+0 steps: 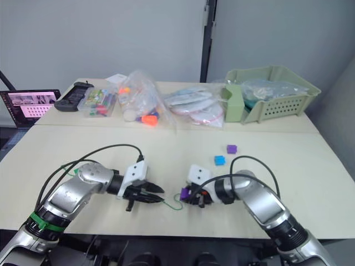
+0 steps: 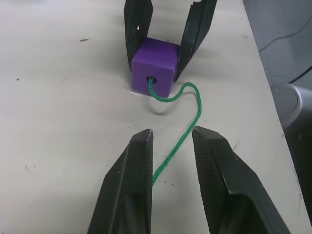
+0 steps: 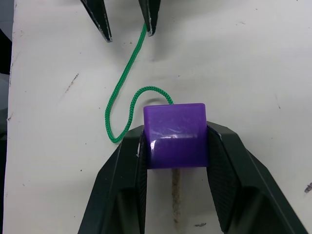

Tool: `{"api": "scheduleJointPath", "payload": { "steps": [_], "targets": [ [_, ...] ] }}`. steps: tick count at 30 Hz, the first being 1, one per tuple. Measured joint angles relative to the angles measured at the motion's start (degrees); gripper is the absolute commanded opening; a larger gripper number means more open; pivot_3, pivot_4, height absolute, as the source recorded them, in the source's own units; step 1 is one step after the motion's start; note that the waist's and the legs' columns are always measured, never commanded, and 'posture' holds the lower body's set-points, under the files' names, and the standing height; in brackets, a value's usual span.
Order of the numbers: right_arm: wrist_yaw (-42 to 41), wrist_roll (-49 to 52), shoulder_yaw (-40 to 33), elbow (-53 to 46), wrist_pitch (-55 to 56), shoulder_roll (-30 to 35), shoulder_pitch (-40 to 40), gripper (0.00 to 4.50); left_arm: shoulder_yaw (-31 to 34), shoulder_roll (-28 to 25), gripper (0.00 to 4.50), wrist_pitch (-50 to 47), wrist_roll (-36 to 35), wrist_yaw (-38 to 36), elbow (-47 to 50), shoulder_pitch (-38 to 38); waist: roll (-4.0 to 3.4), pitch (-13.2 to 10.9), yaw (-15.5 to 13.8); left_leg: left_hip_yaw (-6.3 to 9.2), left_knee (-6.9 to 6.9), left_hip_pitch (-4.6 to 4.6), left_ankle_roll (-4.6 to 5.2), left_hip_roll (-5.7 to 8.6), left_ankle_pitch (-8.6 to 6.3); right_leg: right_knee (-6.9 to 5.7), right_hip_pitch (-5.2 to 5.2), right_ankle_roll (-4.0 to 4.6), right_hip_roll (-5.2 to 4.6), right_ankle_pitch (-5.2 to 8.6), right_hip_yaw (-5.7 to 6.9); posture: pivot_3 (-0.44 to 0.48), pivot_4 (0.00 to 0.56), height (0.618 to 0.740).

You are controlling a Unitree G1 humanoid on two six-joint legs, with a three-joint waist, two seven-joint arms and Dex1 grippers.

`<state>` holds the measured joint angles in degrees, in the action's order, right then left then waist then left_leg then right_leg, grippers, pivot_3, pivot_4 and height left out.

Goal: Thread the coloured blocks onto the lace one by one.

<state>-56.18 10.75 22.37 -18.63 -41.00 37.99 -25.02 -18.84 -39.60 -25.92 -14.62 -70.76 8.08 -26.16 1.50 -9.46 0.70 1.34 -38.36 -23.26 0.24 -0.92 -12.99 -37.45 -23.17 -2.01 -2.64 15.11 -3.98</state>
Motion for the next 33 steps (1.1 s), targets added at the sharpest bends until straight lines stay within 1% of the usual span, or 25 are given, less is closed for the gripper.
{"api": "scheduleJointPath", "payload": {
  "steps": [1,2,5,10,17,23,28,33],
  "targets": [
    [0.01,0.06,-0.07,-0.03,0.0,0.0,0.07,1.16,-0.12,-0.17,0.18,0.53,0.21,-0.09,-0.04,0.06,0.0,0.0,0.0,0.0,0.0,0.0,0.0,0.0,0.0,0.0,0.0,0.0,0.0,0.0,0.0,0.0,0.15,0.74],
    [0.0,0.11,-0.16,-0.05,0.0,0.0,0.16,1.16,-0.11,-0.18,0.01,1.08,0.53,-0.05,-0.1,0.19,0.0,0.0,0.0,0.0,0.0,0.0,0.0,0.0,0.0,0.0,0.0,0.0,0.0,0.0,0.0,0.0,0.15,0.74],
    [0.03,0.13,-0.23,-0.18,-0.03,0.02,0.29,1.16,-0.11,0.2,0.01,1.98,0.96,0.1,-0.26,0.38,0.0,0.0,-0.01,0.0,0.0,-0.01,0.0,0.0,0.0,0.01,0.0,0.0,0.0,0.0,0.0,0.0,0.15,0.74],
    [0.1,0.13,-0.29,-0.54,-0.14,0.09,0.53,1.16,-1.39,3.59,0.01,2.52,1.46,1.12,-1.25,0.4,0.0,0.0,-0.01,0.0,0.0,-0.01,0.0,-0.01,0.0,0.02,0.01,0.0,0.01,0.0,0.0,0.0,0.15,0.74],
    [0.23,0.12,-0.29,-0.98,-0.74,0.1,0.55,1.16,-4.16,8.22,0.01,4.96,5.71,3.96,-5.86,-0.93,0.0,0.0,-0.01,0.0,-0.01,-0.02,0.0,0.0,0.0,0.02,0.01,0.0,0.01,0.0,0.0,0.0,0.15,0.74],
    [0.2,0.07,-0.31,-1.28,-0.97,0.35,0.55,1.16,-4.73,11.72,0.01,5.61,7.18,5.48,-7.18,-2.6,0.01,0.0,-0.09,0.02,-0.04,-0.03,0.0,0.01,0.0,0.01,0.02,0.0,0.01,0.0,0.0,0.0,0.15,0.74],
    [0.44,0.08,-0.27,-1.63,-1.61,0.28,0.55,1.16,-4.69,11.32,0.01,4.37,7.62,5.45,-6.55,-3.18,0.0,0.0,0.08,0.03,-0.04,-0.02,0.0,0.0,0.0,-0.03,0.0,0.0,0.02,0.0,0.0,0.0,0.15,0.74],
    [0.85,0.08,-0.26,-1.78,-1.91,0.16,0.56,1.16,-4.44,8.11,0.01,3.24,7.51,4.18,-5.12,-3.05,0.0,0.0,0.14,0.03,-0.04,-0.01,0.0,-0.01,0.0,-0.03,0.0,0.0,0.02,0.0,0.0,0.0,0.15,0.74]
  ]
}}
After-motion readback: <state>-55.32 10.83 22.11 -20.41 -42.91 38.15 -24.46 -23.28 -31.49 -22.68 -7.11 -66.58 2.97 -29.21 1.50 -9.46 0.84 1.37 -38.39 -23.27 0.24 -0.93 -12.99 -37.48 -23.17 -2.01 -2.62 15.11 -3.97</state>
